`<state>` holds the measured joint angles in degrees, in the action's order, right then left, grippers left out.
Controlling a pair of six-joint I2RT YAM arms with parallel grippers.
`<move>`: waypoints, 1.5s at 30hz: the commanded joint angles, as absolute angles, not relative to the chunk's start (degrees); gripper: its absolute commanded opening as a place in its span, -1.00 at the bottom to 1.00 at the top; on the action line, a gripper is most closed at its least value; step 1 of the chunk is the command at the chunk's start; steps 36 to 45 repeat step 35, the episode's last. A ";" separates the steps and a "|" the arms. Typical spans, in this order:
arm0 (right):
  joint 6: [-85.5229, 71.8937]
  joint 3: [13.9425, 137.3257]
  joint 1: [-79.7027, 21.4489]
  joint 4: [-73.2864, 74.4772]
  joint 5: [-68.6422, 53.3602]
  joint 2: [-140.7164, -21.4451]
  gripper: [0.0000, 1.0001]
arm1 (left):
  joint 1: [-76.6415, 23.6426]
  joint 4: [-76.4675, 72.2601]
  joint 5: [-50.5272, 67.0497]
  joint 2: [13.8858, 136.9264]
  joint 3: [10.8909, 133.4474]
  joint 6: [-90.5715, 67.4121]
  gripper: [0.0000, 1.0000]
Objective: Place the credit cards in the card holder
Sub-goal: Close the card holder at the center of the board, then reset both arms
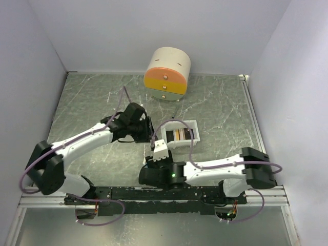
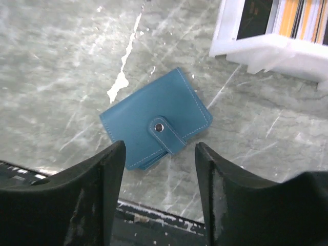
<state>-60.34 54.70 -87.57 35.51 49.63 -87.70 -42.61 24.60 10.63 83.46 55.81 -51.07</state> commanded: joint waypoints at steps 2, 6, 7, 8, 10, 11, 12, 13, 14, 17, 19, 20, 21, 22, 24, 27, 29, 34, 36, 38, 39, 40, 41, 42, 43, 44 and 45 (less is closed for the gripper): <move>-61.65 54.46 -86.85 38.96 47.67 -77.47 0.42 | -42.60 36.61 0.43 73.82 61.90 -47.74 0.37; -62.08 52.89 -86.63 37.78 47.72 -69.88 0.99 | -42.60 39.54 -1.58 66.04 63.54 -45.37 0.97; -62.14 52.49 -86.51 37.53 47.72 -68.19 1.00 | -42.58 39.96 -1.67 64.47 63.53 -44.77 1.00; -62.59 52.36 -86.38 37.89 47.96 -66.42 1.00 | -42.60 40.46 -1.54 62.79 63.42 -44.21 1.00; -63.68 52.78 -86.39 39.10 48.30 -63.72 1.00 | -42.58 41.10 -1.09 59.50 62.88 -43.26 1.00; -64.77 53.08 -86.35 40.01 48.60 -62.50 1.00 | -42.62 40.82 -0.38 57.68 62.19 -42.65 1.00; -65.91 53.34 -86.39 40.93 49.08 -61.48 1.00 | -42.63 40.38 0.32 55.57 61.34 -42.17 1.00; -66.67 53.62 -86.34 41.56 49.41 -60.43 1.00 | -42.63 39.91 0.60 53.48 60.48 -41.84 0.99; -67.45 53.74 -86.39 42.19 49.75 -59.43 1.00 | -42.63 39.63 0.62 51.52 59.62 -41.57 1.00; -71.38 54.53 -86.37 45.78 51.67 -56.65 1.00 | -42.58 40.01 -0.71 46.22 57.74 -41.40 1.00; -71.70 54.43 -86.36 46.51 52.73 -54.33 1.00 | -42.59 40.26 -1.21 43.57 56.78 -41.46 1.00; -71.63 53.97 -86.39 46.43 53.29 -53.11 1.00 | -42.61 40.35 -1.30 42.49 56.27 -41.48 1.00; -71.55 53.25 -86.35 46.22 54.09 -51.77 1.00 | -42.56 40.42 -1.36 41.71 55.84 -41.48 0.99; -71.21 52.29 -86.34 45.70 54.47 -50.49 1.00 | -42.60 40.74 -1.62 41.15 55.57 -41.69 1.00; -71.44 50.53 -86.37 45.04 55.00 -47.97 1.00 | -42.58 41.57 -2.15 40.51 55.46 -41.98 1.00; -72.19 48.11 -86.39 43.82 54.73 -44.88 1.00 | -42.59 41.42 -2.19 39.86 54.81 -42.65 1.00; -72.26 46.54 -86.39 42.82 54.62 -43.91 1.00 | -42.62 40.81 -1.60 39.58 54.59 -42.74 1.00; -74.72 46.02 -86.36 44.75 55.04 -43.86 1.00 | -42.62 41.18 -2.76 39.68 54.33 -43.25 1.00; -74.66 46.15 -86.37 44.86 55.07 -43.97 1.00 | -42.57 41.15 -2.82 39.84 54.33 -43.41 1.00; -74.66 46.15 -86.37 44.86 55.07 -43.97 1.00 | -42.57 41.15 -2.82 39.84 54.33 -43.41 1.00; -74.66 46.15 -86.37 44.86 55.07 -43.97 1.00 | -42.57 41.15 -2.82 39.84 54.33 -43.41 1.00; -74.66 46.15 -86.37 44.86 55.07 -43.97 1.00 | -42.57 41.15 -2.82 39.84 54.33 -43.41 1.00; -74.66 46.15 -86.37 44.86 55.07 -43.97 1.00 | -42.57 41.15 -2.82 39.84 54.33 -43.41 1.00; -74.66 46.15 -86.37 44.86 55.07 -43.97 1.00 | -42.57 41.15 -2.82 39.84 54.33 -43.41 1.00; -74.66 46.15 -86.37 44.86 55.07 -43.97 1.00 | -42.57 41.15 -2.82 39.84 54.33 -43.41 1.00; -74.66 46.15 -86.37 44.86 55.07 -43.97 1.00 | -42.57 41.15 -2.82 39.84 54.33 -43.41 1.00; -74.66 46.15 -86.37 44.86 55.07 -43.97 1.00 | -42.57 41.15 -2.82 39.84 54.33 -43.41 1.00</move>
